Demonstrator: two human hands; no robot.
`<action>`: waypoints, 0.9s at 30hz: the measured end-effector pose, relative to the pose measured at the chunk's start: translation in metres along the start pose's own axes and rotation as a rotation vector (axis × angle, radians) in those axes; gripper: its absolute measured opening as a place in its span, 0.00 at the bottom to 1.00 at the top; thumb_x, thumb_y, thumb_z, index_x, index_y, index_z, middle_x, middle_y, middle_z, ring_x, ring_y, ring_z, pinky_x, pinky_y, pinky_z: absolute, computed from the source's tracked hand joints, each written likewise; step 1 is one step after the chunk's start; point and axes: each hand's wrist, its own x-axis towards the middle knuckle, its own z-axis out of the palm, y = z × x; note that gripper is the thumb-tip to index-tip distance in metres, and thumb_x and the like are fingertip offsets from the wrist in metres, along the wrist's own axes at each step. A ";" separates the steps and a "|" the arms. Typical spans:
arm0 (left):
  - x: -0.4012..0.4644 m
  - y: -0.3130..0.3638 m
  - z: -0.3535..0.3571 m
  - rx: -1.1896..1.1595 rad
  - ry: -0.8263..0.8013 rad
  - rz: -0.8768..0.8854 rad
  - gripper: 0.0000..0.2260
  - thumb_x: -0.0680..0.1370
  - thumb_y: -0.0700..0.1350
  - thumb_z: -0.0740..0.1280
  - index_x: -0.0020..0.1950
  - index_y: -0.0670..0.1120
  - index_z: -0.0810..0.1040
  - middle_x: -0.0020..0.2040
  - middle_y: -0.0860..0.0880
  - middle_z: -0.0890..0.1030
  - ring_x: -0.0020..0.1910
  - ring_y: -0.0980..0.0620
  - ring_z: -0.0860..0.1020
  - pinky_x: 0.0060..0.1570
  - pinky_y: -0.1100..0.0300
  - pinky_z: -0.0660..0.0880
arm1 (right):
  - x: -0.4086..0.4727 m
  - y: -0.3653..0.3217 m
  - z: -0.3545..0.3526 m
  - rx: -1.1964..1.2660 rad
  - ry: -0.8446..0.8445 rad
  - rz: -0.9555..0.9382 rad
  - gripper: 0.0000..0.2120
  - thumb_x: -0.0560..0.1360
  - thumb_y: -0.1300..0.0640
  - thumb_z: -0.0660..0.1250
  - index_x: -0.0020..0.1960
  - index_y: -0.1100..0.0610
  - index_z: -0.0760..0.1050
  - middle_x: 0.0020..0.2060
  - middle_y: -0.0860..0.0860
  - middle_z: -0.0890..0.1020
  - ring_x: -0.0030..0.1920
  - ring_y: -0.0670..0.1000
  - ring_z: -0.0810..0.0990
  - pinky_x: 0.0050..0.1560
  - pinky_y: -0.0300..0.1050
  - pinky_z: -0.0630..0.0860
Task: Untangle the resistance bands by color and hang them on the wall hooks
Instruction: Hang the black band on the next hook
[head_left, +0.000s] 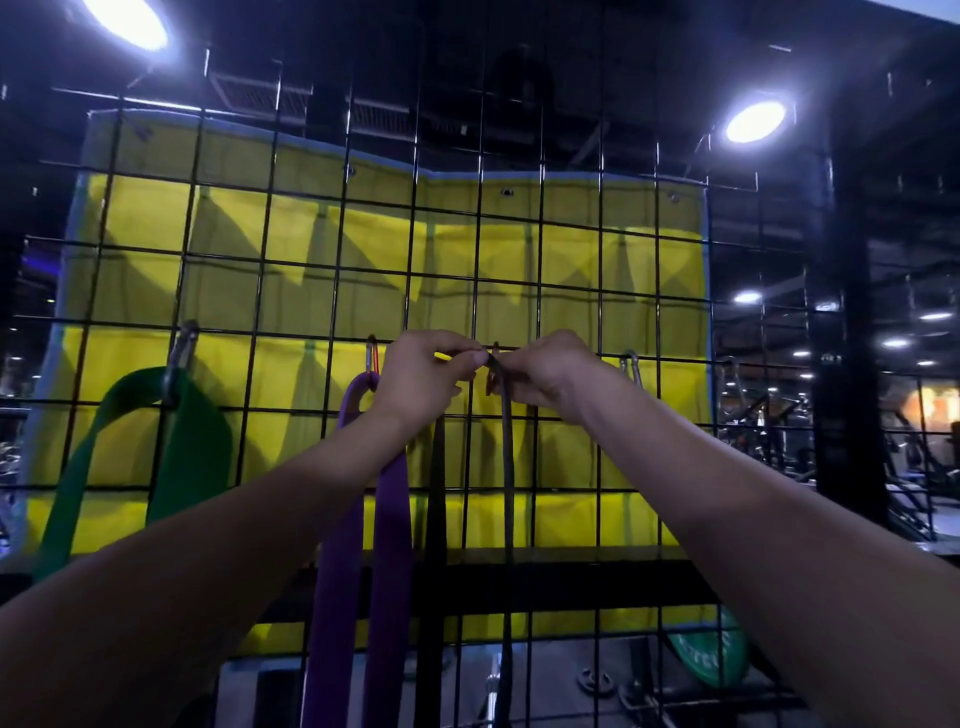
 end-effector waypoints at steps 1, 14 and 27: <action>0.000 0.000 0.000 -0.007 -0.003 -0.007 0.08 0.75 0.43 0.68 0.53 0.43 0.81 0.46 0.49 0.81 0.41 0.57 0.79 0.32 0.70 0.75 | 0.000 -0.001 -0.001 0.003 -0.012 0.012 0.19 0.71 0.64 0.71 0.59 0.68 0.72 0.48 0.63 0.82 0.35 0.52 0.81 0.30 0.39 0.80; 0.002 0.004 0.000 -0.140 -0.031 -0.079 0.07 0.75 0.42 0.68 0.52 0.44 0.81 0.46 0.47 0.82 0.42 0.53 0.80 0.37 0.64 0.77 | -0.004 -0.010 -0.015 0.088 -0.194 0.166 0.09 0.75 0.60 0.67 0.51 0.65 0.75 0.40 0.58 0.81 0.40 0.53 0.82 0.35 0.38 0.80; -0.003 0.003 -0.010 -0.106 -0.070 -0.098 0.04 0.74 0.40 0.69 0.48 0.44 0.82 0.42 0.52 0.82 0.39 0.58 0.80 0.35 0.69 0.77 | -0.003 -0.011 0.008 0.015 -0.184 0.254 0.08 0.76 0.62 0.64 0.39 0.61 0.71 0.34 0.54 0.76 0.34 0.49 0.75 0.32 0.37 0.74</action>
